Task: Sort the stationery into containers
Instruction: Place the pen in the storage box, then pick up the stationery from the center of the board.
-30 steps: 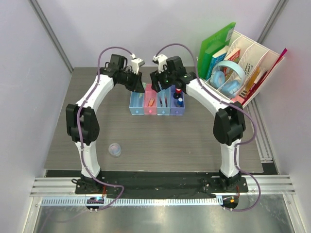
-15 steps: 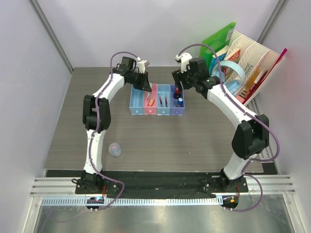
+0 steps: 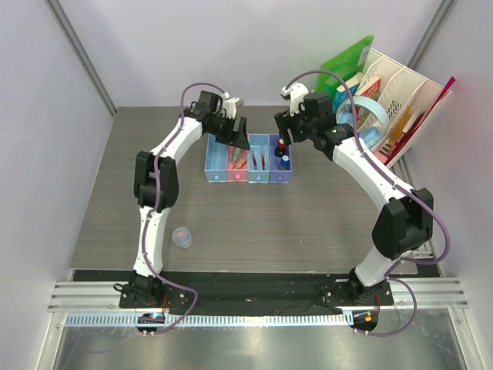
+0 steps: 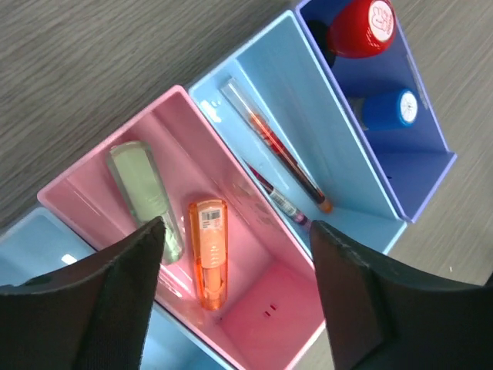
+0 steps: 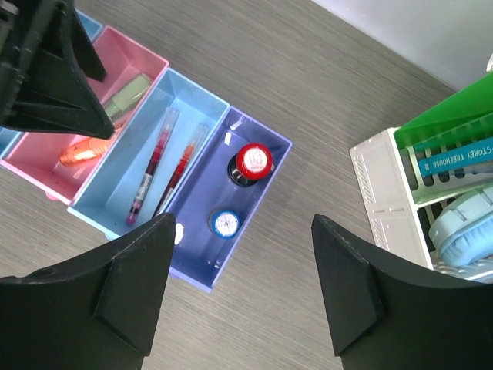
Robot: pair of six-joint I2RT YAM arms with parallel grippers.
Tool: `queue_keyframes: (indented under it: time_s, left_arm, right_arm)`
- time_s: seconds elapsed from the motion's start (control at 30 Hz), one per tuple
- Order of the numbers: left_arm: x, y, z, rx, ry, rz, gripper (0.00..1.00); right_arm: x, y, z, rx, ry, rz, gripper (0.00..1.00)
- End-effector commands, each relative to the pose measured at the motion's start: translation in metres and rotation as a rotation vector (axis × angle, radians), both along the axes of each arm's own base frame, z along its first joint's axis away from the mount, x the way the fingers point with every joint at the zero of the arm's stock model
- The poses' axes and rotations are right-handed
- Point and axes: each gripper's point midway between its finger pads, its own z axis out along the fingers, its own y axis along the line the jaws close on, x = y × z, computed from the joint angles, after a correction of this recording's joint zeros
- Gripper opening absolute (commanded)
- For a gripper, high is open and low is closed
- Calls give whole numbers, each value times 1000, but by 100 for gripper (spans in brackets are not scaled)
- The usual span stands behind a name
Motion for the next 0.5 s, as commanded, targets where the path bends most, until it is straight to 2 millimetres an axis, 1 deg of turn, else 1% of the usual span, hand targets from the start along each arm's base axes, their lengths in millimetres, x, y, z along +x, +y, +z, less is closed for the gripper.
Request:
queue_keyframes:
  time_s: [0.0, 0.03, 0.07, 0.1, 0.13, 0.17, 0.2, 0.23, 0.27, 0.3, 0.33, 0.37, 0.4, 0.43, 0.47]
  left_arm:
    - [-9, 23, 71, 37, -148, -2, 84]
    - [-17, 30, 75, 62, -149, -5, 85]
    - [-28, 40, 71, 115, -171, -43, 87]
    - [-31, 53, 72, 184, -197, -30, 88]
    - [-50, 65, 89, 227, -221, -47, 89]
    - [-65, 80, 76, 310, -231, -110, 92]
    - [-75, 95, 72, 382, -234, -130, 92]
    - [-98, 108, 85, 427, -264, -180, 93]
    - [-122, 121, 62, 483, -218, -234, 96]
    - [-133, 133, 59, 532, -252, -286, 97]
    - [-148, 144, 51, 575, -244, -321, 98]
    - [-173, 154, 40, 599, -226, -351, 99]
    - [-183, 161, 33, 623, -228, -381, 100]
    - [-196, 163, 26, 621, -215, -406, 100]
    - [-215, 169, 17, 624, -194, -428, 100]
  right_arm:
    - [-9, -5, 35, 2, -102, 19, 81]
    - [-11, -9, 27, -26, -90, 27, 82]
    - [-15, -10, 21, -43, -75, 37, 84]
    - [-19, -13, 20, -56, -73, 40, 85]
    - [-25, -16, 6, -79, -49, 52, 88]
    - [-29, -19, 1, -97, -46, 64, 91]
    - [-36, -22, 2, -101, -52, 71, 93]
    - [-44, -25, -13, -117, -21, 79, 95]
    - [-48, -27, -17, -130, -18, 90, 95]
    - [-55, -29, -14, -128, -28, 96, 95]
    - [-61, -32, -26, -139, -5, 101, 96]
    - [-64, -35, -27, -145, -5, 98, 96]
    - [-67, -37, -29, -151, -4, 94, 96]
    - [-72, -39, -28, -153, -8, 95, 96]
    - [-75, -40, -29, -154, -8, 96, 96]
